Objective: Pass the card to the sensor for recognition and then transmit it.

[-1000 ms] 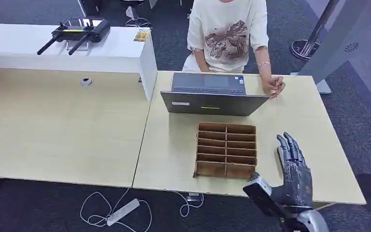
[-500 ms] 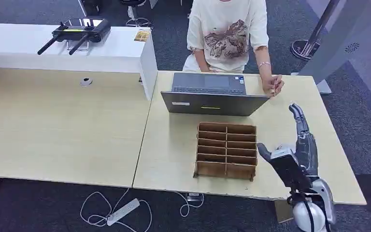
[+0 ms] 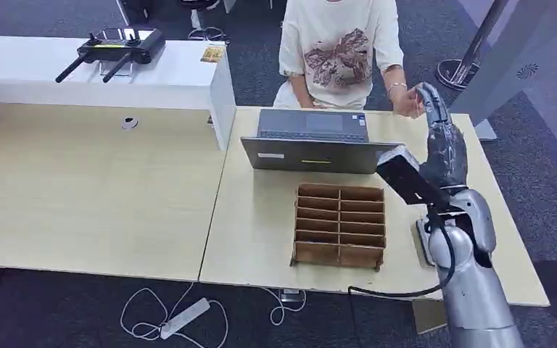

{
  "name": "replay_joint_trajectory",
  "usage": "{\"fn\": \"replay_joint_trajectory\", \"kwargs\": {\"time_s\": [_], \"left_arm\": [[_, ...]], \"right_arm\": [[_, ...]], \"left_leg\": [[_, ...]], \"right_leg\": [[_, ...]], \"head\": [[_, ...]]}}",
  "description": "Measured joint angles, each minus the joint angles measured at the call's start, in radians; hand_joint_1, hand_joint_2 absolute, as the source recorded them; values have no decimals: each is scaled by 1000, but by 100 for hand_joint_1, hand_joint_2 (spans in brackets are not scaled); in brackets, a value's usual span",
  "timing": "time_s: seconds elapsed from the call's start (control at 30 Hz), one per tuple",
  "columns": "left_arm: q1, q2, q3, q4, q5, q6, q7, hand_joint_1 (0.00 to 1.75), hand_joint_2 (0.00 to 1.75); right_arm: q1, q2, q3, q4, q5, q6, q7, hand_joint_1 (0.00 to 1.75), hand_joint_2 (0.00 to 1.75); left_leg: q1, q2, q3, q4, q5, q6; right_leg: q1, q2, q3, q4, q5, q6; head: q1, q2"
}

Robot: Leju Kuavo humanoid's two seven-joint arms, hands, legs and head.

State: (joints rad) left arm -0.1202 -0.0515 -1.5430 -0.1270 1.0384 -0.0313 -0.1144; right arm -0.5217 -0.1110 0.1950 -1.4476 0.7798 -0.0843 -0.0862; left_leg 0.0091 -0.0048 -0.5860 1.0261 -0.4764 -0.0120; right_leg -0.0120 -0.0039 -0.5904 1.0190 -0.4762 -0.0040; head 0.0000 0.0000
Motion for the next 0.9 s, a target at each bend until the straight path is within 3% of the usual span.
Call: {"fn": "replay_joint_trajectory", "kwargs": {"time_s": [0.23, 0.3, 0.37, 0.43, 0.63, 0.9], "left_arm": [[0, 0, -5, 0, -6, 0, -3, 0, 0], [9, 6, 34, 0, 127, 57, 43, 0, 0], [22, 10, 152, 0, 354, 103, 85, 0, 0], [34, 16, 241, 0, 435, 108, 95, 0, 0], [35, 28, 347, 0, 442, 117, 104, 0, 0], [35, 30, 374, 0, 443, 119, 105, 0, 0]], "right_arm": [[-159, 0, 79, 141, 100, -18, 50, 0, 175], [-192, -4, 88, 175, 140, -28, 92, 0, 175], [-229, -8, 92, 214, 160, -25, 115, 0, 175], [-283, -9, 95, 275, 178, -12, 118, 0, 175], [-473, 8, 125, 536, 257, -28, 138, 0, 175], [-615, 39, 169, 769, 360, -70, 177, 0, 175]], "left_leg": [[0, -2, 0, 0, 0, 0], [0, -1, 0, 0, 0, 0], [0, -1, -1, 0, 0, 0], [0, -1, -1, 0, 0, 0], [0, -1, -1, 0, 1, 0], [0, -2, -1, 0, 1, 0]], "right_leg": [[0, -2, 0, 0, 0, 0], [0, -1, 0, 0, 0, 0], [0, -1, 0, 0, 0, 0], [0, -1, 0, 0, 0, 0], [0, -1, 0, 0, 0, 0], [0, -2, 0, 0, 0, 0]], "head": [[-1, 0], [0, 0], [0, 0], [0, 0], [0, 0], [0, 0]]}}
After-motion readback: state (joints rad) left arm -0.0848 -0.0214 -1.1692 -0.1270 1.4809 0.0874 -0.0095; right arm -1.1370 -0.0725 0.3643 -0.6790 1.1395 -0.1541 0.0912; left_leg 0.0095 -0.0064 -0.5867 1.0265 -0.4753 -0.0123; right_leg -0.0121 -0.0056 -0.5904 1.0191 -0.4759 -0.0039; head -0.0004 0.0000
